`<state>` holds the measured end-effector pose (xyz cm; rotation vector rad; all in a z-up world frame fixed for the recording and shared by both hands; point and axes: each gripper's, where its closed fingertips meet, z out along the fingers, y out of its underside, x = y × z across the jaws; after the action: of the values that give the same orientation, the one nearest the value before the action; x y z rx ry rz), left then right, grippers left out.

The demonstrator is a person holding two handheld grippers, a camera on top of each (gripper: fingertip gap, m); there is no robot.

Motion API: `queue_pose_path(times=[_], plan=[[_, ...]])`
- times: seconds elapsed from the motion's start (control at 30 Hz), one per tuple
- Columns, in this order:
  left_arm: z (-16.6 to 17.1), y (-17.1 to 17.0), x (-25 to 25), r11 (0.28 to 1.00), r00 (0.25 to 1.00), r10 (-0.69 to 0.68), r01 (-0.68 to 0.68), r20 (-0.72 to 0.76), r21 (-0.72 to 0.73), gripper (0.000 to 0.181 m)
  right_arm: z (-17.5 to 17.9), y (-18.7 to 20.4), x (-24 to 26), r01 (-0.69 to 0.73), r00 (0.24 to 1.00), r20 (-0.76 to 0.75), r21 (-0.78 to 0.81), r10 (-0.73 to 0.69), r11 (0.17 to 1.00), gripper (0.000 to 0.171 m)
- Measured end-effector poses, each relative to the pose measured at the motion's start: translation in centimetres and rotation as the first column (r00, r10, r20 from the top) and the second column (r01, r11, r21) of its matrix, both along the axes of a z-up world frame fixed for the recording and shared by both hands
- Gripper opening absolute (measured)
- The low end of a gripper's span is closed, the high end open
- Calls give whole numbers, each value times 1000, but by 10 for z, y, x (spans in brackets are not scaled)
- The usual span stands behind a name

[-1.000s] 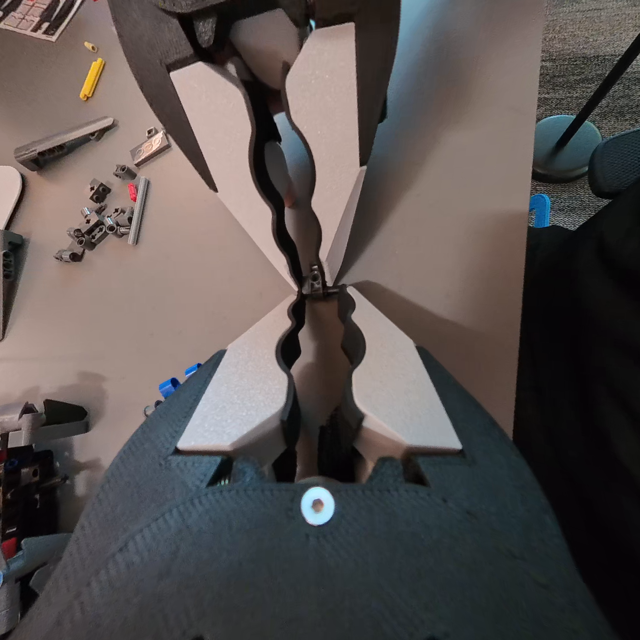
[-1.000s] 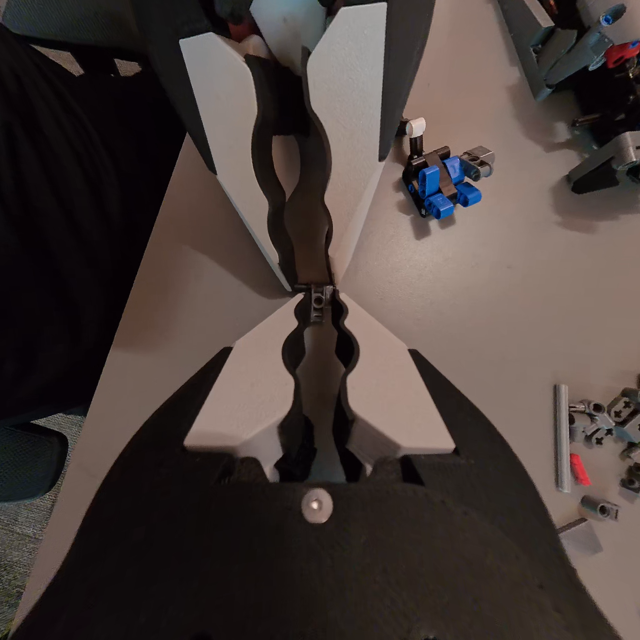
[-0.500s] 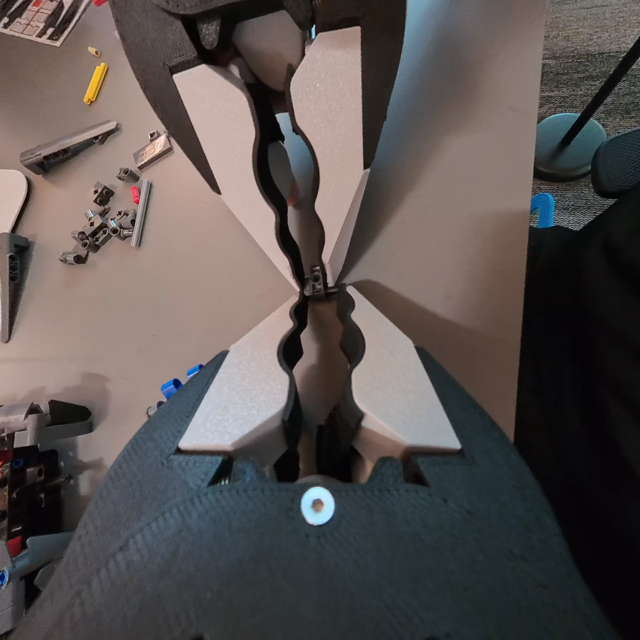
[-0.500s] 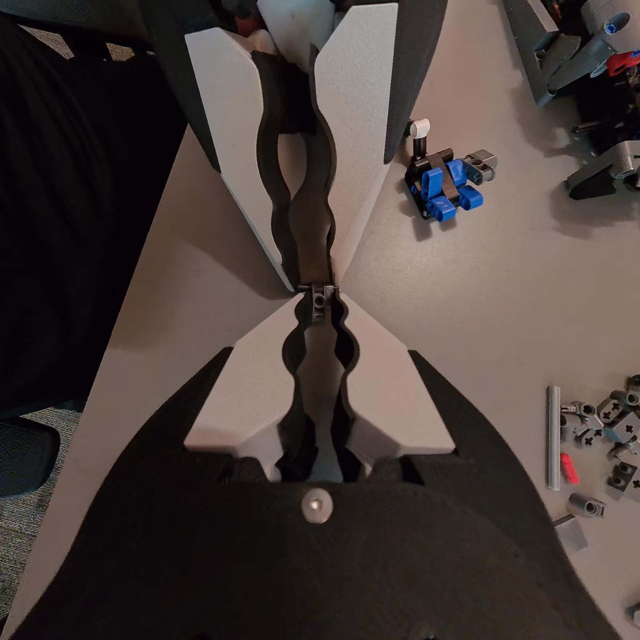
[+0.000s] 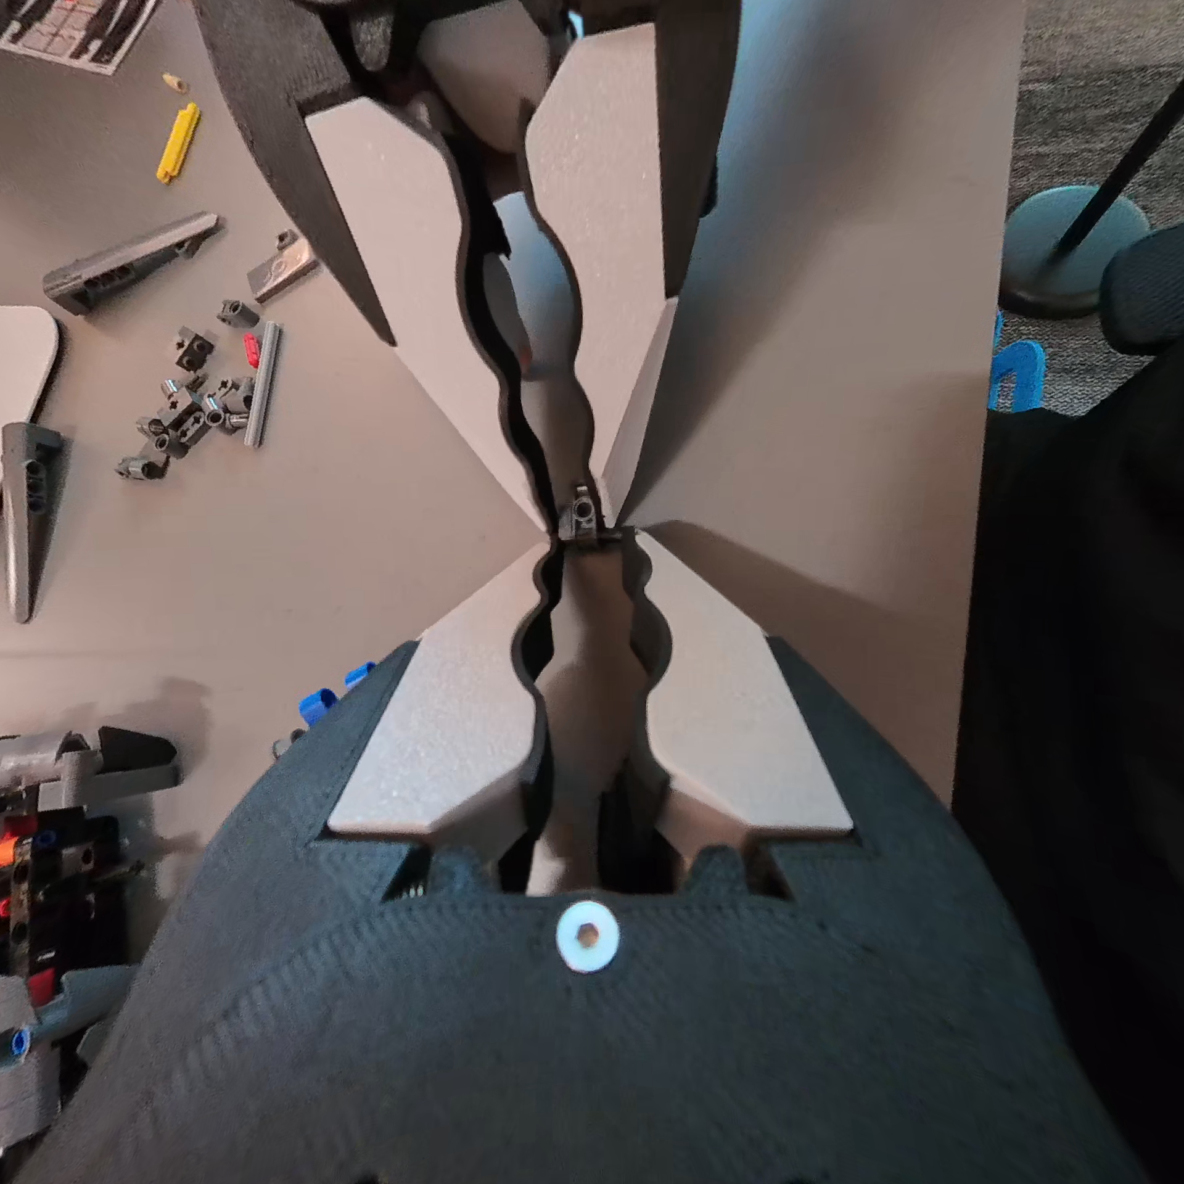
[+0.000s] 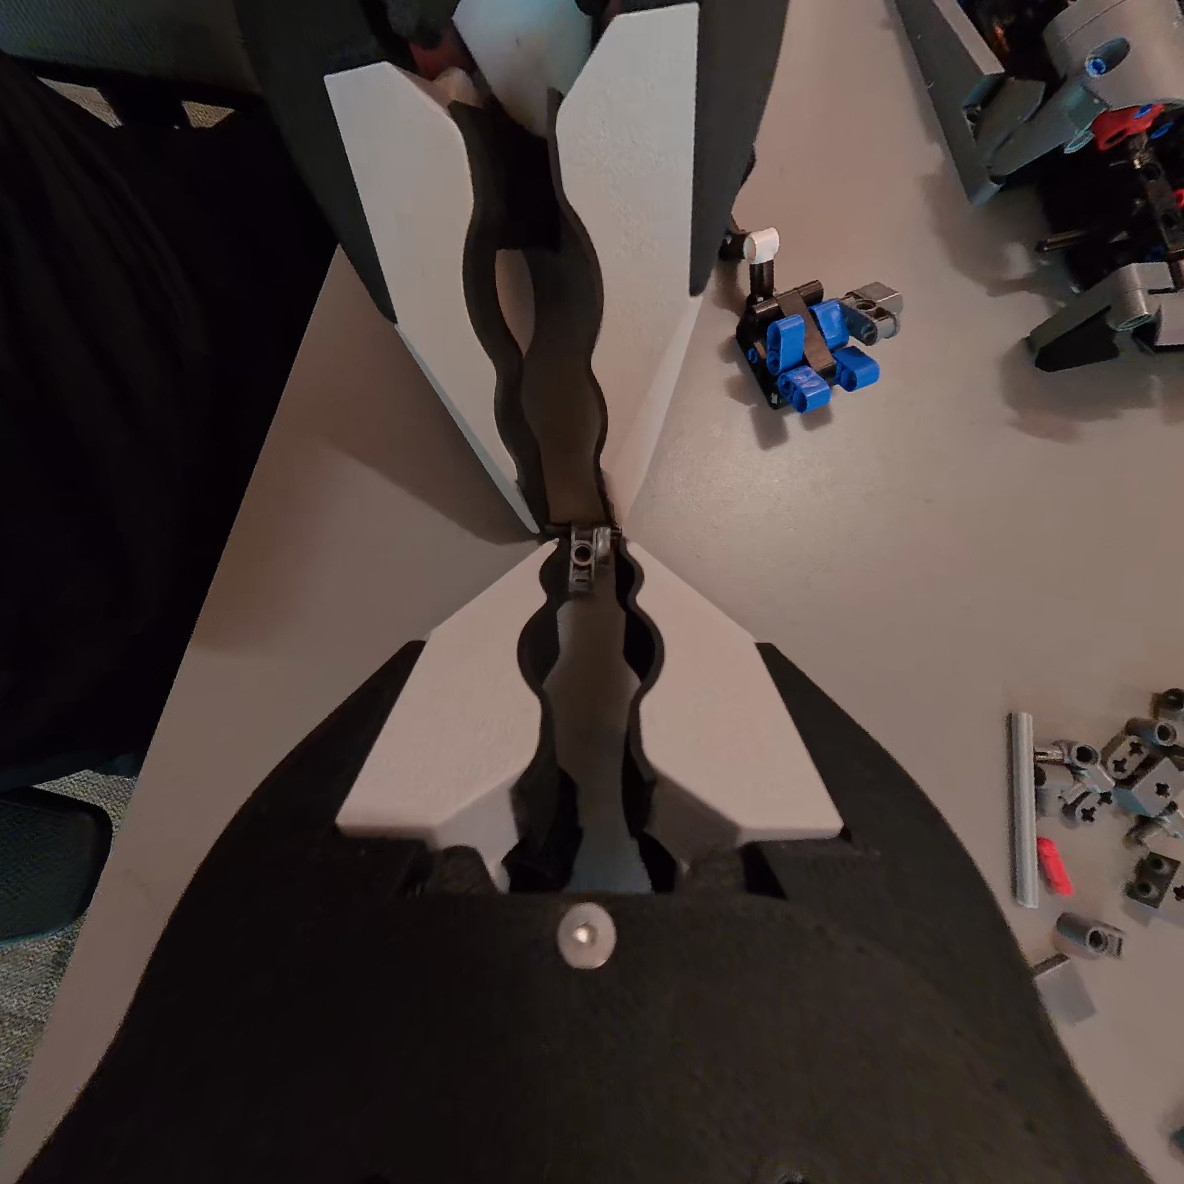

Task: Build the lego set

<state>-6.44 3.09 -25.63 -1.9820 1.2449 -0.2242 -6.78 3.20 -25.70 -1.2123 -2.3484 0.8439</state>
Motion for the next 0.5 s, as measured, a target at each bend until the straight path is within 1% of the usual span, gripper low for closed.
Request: queue_pose_path(times=[0.1,0.17,0.27,0.37,0.5], plan=[[1,1,0,1000,1000,4,-5,6,28,18,1,0,-1,7,1000,-5,2,-7,1000,17],[3,2,-3,998,1000,11,-10,-10,54,22,1,3,-1,13,1000,-3,13,-13,1000,21],[6,0,-4,999,1000,6,-6,-2,47,28,6,11,2,34,999,-6,-5,-34,999,26],[9,-2,-7,999,1000,12,-13,11,43,28,24,25,4,70,996,-55,-24,-71,997,28],[12,-8,-12,999,1000,23,-23,0,44,28,51,53,13,150,981,-121,-20,-151,988,27]])
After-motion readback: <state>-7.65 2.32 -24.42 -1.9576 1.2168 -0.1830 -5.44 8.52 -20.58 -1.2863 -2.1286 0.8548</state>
